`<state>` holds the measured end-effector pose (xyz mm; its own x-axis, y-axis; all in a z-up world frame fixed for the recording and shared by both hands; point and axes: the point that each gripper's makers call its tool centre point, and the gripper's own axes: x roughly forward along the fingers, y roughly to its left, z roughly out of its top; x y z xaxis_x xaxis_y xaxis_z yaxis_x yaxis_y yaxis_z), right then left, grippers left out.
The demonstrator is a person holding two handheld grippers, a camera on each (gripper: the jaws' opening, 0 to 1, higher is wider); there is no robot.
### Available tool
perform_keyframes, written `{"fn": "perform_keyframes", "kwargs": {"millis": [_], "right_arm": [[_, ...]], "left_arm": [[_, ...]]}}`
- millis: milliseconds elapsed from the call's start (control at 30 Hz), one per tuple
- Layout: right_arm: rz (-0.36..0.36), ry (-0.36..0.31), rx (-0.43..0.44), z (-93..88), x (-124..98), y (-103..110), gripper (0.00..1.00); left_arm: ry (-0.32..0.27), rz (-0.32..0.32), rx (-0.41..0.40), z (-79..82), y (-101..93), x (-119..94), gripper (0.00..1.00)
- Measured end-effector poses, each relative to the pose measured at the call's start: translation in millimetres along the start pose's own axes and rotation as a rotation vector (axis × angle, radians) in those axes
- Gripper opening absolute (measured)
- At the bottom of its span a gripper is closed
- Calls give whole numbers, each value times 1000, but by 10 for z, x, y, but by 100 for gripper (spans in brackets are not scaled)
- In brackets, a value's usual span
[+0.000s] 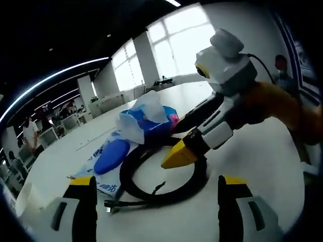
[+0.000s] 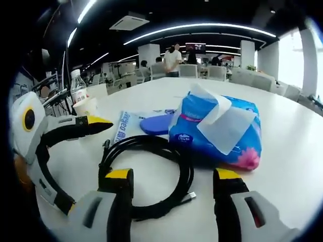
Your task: Arrange the tabletop items into an orderly group along one side of the table until the central work area is clear of visible clutter.
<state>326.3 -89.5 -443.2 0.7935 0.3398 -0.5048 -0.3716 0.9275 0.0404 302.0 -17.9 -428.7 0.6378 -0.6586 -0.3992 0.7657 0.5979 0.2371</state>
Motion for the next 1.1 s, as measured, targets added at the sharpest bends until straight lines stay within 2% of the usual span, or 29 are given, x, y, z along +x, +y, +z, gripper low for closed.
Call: {"fn": "perform_keyframes", "kwargs": {"millis": [233, 400, 500, 567, 667, 800, 867, 933, 967, 1000, 1100], "right_arm": [[-16, 5, 19, -25, 10, -27, 57], [-15, 8, 17, -35, 33, -15, 57], [-25, 12, 3, -31, 42, -36, 56], [-33, 13, -9, -34, 48, -44, 55], [-43, 13, -13, -32, 52, -62, 54], [-64, 8, -27, -29, 69, -100, 44], [-69, -15, -28, -27, 92, -87, 36], [-62, -28, -9, -7, 97, -75, 23], [-88, -34, -7, -1, 102, -111, 19], [-98, -43, -28, 14, 104, -132, 18], [-99, -45, -10, 7, 96, -139, 13]], "left_arm": [[-7, -69, -33, 1, -59, 46, 98], [-8, -60, -42, -5, -25, 51, 97], [-9, -60, -42, -7, -18, 55, 90], [-14, -83, -42, -3, -61, 70, 85], [-21, -94, -46, 1, -88, 99, 82], [-23, -101, -81, -19, -96, 132, 81], [-23, -117, -96, -23, -133, 143, 77], [-24, -106, -89, -12, -137, 149, 77], [-24, -104, -85, -8, -138, 148, 77], [-24, -99, -80, -2, -131, 150, 77], [-26, -89, -70, 6, -126, 145, 76]]}}
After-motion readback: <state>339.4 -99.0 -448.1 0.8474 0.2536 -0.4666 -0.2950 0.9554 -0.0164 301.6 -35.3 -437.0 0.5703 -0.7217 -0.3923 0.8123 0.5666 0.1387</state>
